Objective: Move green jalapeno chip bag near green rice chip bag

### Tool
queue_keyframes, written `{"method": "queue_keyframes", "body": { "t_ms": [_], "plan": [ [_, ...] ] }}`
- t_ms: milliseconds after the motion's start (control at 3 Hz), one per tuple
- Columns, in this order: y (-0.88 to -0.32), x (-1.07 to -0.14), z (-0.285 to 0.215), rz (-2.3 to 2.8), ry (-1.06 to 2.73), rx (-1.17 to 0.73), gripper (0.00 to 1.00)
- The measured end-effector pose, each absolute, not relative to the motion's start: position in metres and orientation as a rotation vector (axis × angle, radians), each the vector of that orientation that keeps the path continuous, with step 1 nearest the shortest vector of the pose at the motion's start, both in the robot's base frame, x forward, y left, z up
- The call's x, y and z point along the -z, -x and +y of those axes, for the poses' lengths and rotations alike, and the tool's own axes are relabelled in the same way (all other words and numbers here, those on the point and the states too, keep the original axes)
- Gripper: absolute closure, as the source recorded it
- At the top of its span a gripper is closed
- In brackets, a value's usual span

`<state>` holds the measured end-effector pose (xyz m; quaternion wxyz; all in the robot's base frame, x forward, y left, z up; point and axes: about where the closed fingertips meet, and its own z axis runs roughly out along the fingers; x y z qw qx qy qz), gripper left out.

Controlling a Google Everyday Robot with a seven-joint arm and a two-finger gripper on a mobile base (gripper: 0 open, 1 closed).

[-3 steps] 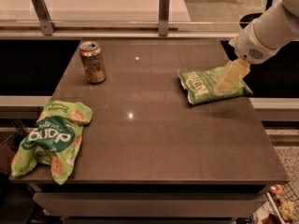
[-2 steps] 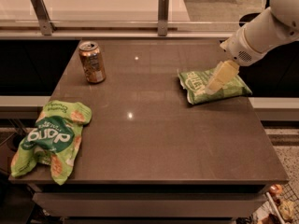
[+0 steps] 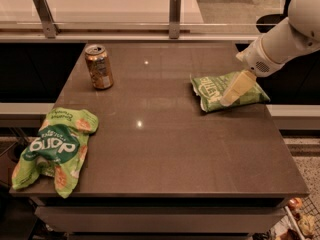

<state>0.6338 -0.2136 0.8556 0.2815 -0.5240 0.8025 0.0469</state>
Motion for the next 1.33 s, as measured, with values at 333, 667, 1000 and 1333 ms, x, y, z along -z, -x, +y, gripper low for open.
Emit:
{"method": "queue_keyframes", "body": {
  "t_ms": [333,667,1000,1333],
  "plan": [
    [-0.632,-0.850,-0.212,2.191,1.411,-0.126,0.00],
    [-0.623,-0.825,-0.209,2.239,1.393,-0.203,0.16],
    [-0.623,-0.823,-0.208,2.239,1.397,-0.207,0.39],
    [-0.623,-0.821,-0.207,2.240,1.400,-0.210,0.63]
  ]
}}
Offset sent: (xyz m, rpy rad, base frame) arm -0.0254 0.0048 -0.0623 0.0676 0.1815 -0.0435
